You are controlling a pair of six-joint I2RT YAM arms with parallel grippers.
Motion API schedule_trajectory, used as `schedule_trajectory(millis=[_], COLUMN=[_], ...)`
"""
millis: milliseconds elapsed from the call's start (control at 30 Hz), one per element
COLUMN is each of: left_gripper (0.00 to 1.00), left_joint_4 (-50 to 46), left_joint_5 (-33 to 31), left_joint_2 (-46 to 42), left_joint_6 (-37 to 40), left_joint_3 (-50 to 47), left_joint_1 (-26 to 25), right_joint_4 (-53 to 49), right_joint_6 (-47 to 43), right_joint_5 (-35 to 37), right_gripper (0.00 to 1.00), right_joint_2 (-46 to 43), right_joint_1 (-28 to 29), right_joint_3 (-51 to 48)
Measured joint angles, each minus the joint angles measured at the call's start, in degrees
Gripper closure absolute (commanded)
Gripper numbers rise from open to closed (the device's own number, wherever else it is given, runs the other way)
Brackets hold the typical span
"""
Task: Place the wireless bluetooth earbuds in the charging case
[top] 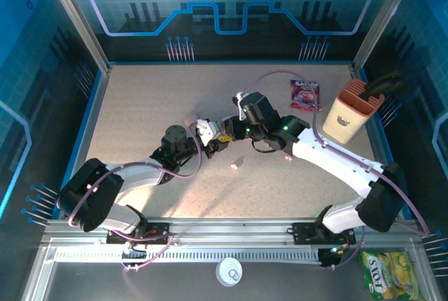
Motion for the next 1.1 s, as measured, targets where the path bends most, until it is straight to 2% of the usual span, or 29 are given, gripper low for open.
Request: schedule_trajectory(millis=[267,333,400,667,900,1100], left_gripper=[0.63,0.63,0.63,0.62,0.63,0.61], left_joint_4=[0.0,0.0,0.0,0.1,0.3,0.6], left_joint_5=[0.0,0.0,0.0,-0.7,-0.6,-0.2], left_joint_2=[0.0,0.0,0.0,0.0,0.0,0.0], left_joint_6=[-0.2,-0.2,-0.2,-0.3,-1.1,0.3], left_joint_3=[0.3,0.3,0.3,0.3,0.3,-0.7], left_joint_1=[-0.1,-0.1,-0.1,-0.1,-0.1,-0.1], right_joint_4=[0.9,0.9,0.9,0.6,0.3,-0.9], right_joint_6=[0.0,0.0,0.1,0.3,-0.2,-2.1], right_joint_5=[-0.6,-0.6,-0.7,-0.8,-0.1,-0.7], right_gripper=[0.81,0.78,0.71,0.65,0.67,0.72], right_joint_2=[1.4,1.4,1.4,-0.4,-7.2,-5.7], right_joint_1=[0.3,0.3,0.3,0.3,-0.5,-3.0], right_joint_3=[0.0,0.0,0.0,-0.1,-1.1,0.2])
